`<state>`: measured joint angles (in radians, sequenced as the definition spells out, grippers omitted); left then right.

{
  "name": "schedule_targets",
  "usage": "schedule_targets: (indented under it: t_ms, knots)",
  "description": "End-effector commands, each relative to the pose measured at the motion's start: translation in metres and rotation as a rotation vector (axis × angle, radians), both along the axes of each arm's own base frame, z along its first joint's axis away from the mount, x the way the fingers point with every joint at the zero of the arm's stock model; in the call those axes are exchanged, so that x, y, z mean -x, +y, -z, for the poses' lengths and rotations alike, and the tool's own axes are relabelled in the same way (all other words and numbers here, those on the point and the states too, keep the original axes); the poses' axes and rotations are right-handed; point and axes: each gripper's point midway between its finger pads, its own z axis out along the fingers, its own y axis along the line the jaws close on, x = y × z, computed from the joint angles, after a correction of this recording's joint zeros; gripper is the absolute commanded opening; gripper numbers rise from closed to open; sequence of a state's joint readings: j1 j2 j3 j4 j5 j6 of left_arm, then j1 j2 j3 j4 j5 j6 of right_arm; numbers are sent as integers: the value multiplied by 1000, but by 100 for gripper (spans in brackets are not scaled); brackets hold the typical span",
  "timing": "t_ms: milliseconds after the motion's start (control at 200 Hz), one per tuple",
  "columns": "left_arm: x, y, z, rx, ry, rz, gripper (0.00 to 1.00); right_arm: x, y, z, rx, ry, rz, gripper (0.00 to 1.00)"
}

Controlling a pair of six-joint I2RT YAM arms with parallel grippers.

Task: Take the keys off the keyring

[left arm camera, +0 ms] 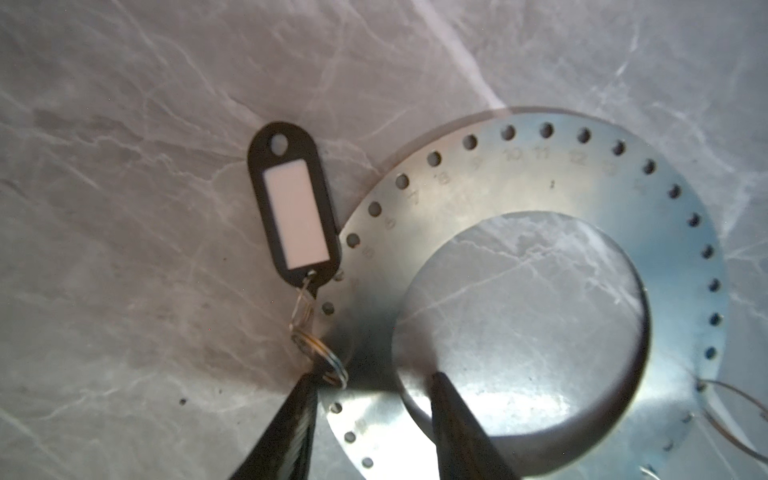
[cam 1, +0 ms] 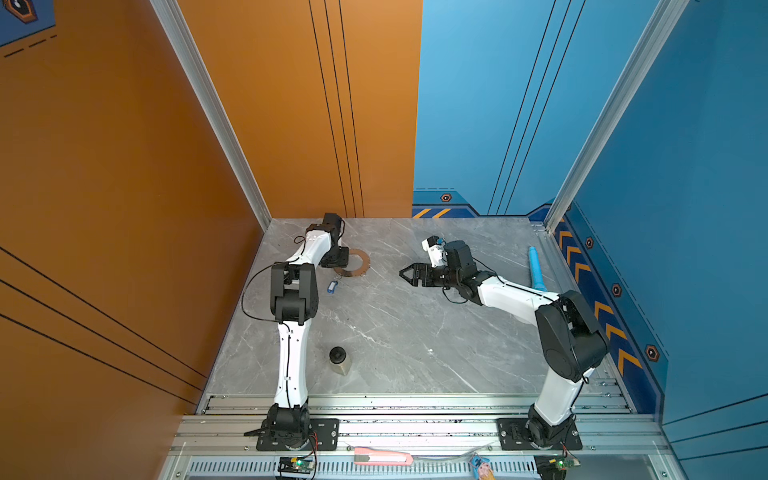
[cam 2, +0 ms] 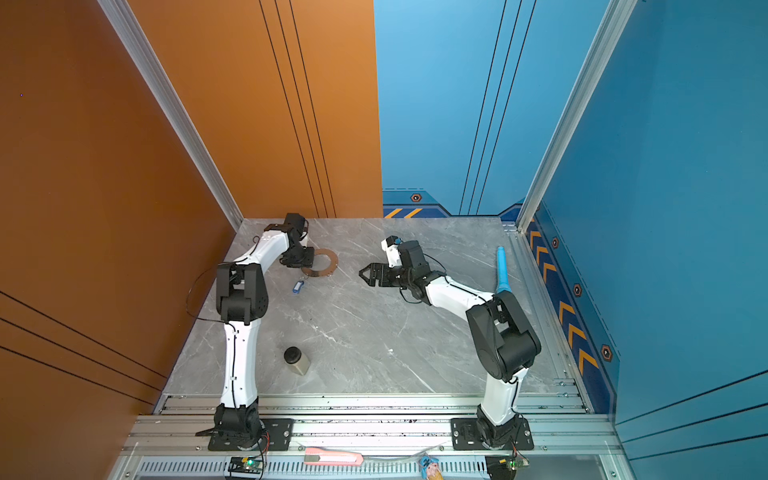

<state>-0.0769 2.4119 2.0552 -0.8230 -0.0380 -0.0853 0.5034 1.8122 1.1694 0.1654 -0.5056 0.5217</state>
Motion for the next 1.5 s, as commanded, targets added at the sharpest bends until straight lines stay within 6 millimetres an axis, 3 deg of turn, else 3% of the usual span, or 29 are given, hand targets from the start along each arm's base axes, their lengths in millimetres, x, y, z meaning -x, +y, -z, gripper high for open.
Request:
schedule_targets:
  t_ms: [0,345,801,946,1211,1492]
  knots:
    - [36,-6,20,-47,126,58,41,1,-1,8,-2,21,-11,91]
    - [82,-38,17,-57,178,147,40,-7,-2,18,-2,50,9,91]
    - [130,-137,6,156,190,266,39,-1,-7,65,19,236,114,85]
    - [141,-156,2,215,207,280,40,7,-16,79,65,291,142,84]
    - [144,-160,-4,292,213,250,42,17,-29,105,144,370,171,81]
    - [133,-156,-14,376,200,209,50,24,-27,122,137,418,153,79]
